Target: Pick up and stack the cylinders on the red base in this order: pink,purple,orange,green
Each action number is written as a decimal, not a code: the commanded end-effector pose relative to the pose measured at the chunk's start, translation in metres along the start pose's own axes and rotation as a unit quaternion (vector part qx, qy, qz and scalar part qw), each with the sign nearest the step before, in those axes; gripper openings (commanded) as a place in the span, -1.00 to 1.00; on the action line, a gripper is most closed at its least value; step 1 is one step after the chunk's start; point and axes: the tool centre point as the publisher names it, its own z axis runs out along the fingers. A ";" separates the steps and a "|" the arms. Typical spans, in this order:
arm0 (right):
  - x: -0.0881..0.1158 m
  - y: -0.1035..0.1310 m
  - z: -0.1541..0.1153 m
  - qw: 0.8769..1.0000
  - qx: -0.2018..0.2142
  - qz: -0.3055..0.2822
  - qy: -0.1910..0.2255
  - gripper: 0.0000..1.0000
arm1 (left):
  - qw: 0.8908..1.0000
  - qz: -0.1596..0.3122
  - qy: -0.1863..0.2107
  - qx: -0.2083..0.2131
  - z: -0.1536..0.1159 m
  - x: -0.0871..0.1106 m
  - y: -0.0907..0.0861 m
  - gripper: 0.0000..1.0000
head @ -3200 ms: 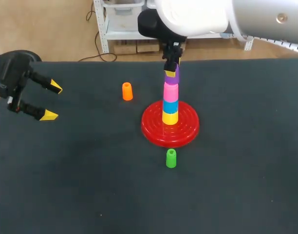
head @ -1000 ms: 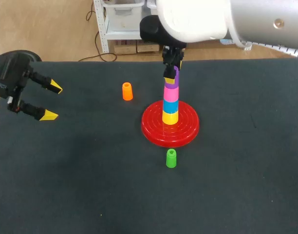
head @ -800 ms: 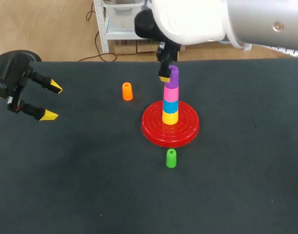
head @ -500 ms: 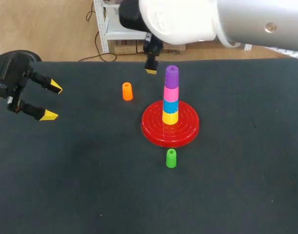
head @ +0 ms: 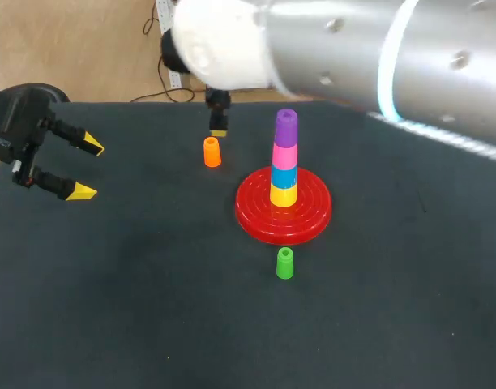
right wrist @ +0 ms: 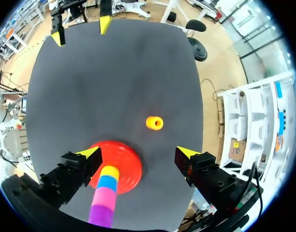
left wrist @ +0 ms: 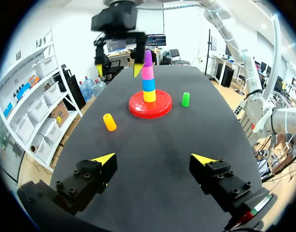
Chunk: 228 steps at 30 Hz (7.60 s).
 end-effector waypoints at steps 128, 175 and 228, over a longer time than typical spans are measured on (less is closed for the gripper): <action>-0.020 -0.043 0.117 0.962 -0.263 -0.059 0.040 0.69 | 1.000 0.001 -0.001 -0.002 0.000 0.001 -0.001 1.00; 0.000 -0.050 0.033 0.983 -0.182 -0.030 0.012 -1.00 | 1.000 0.001 -0.001 -0.002 0.000 0.001 -0.001 1.00; 0.085 0.034 -0.118 0.996 -0.007 0.090 -0.001 -1.00 | 1.000 0.001 -0.001 -0.002 0.000 0.001 -0.001 1.00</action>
